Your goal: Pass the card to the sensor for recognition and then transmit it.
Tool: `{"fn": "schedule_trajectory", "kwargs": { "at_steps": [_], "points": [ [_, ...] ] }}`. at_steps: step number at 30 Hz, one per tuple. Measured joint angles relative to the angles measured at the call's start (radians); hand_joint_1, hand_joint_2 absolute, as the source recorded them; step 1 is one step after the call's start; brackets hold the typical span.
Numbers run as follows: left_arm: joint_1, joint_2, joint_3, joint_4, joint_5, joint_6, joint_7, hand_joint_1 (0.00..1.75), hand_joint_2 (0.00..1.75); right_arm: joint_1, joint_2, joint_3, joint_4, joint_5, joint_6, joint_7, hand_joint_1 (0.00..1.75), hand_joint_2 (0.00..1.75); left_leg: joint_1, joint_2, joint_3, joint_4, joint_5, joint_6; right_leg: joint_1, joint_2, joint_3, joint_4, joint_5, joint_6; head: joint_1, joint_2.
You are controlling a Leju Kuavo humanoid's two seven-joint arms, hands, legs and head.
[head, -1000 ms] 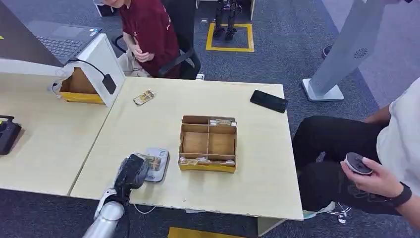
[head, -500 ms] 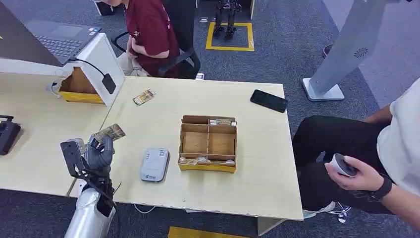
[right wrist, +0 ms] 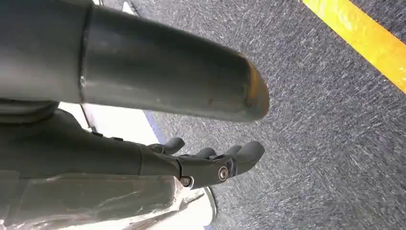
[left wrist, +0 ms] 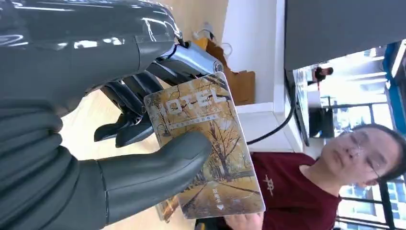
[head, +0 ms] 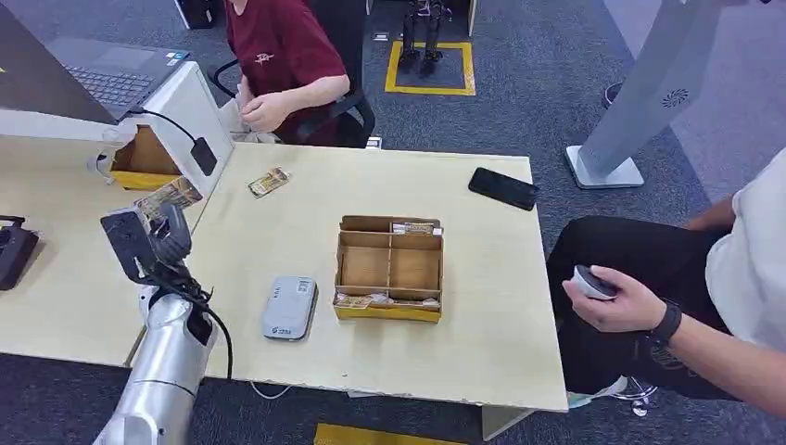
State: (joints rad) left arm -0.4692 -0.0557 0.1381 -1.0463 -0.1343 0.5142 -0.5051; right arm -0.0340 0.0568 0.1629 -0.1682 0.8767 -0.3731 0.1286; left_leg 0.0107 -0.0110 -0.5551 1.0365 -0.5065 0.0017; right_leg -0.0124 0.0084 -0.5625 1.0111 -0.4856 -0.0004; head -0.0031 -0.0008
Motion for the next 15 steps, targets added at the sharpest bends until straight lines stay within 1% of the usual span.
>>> {"fn": "schedule_trajectory", "kwargs": {
  "at_steps": [3,7,11,15],
  "points": [
    [-0.032,0.004,0.005,0.053,-0.006,0.004,-0.001,1.75,1.75,0.000,0.000,0.000,0.000,0.004,0.003,0.000,0.00,0.00,0.000,0.000,0.000,0.000,0.000,0.000,0.000,0.000,0.000,0.000,0.000,0.000,0.000,0.000],
    [-0.053,0.005,0.010,0.091,-0.010,0.007,-0.002,1.75,1.75,-0.001,0.000,0.001,0.000,0.005,0.006,0.000,0.00,0.00,0.000,0.000,0.000,0.000,0.000,0.000,0.000,0.000,0.000,0.000,0.000,0.000,0.000,0.000],
    [-0.070,0.003,0.011,0.133,-0.077,0.056,-0.023,1.75,1.75,-0.001,0.000,0.001,0.000,0.008,0.008,0.003,0.00,0.00,0.000,0.000,0.000,0.000,0.000,0.000,0.000,0.000,-0.001,0.000,0.000,0.000,0.000,0.000],
    [-0.078,0.002,0.011,0.161,-0.102,0.073,-0.032,1.75,1.75,-0.001,0.000,0.001,0.000,0.009,0.008,0.003,0.00,0.00,0.000,0.000,0.000,0.000,0.000,0.000,0.000,0.000,-0.001,0.000,0.000,0.000,0.000,0.000]
  ]
}}
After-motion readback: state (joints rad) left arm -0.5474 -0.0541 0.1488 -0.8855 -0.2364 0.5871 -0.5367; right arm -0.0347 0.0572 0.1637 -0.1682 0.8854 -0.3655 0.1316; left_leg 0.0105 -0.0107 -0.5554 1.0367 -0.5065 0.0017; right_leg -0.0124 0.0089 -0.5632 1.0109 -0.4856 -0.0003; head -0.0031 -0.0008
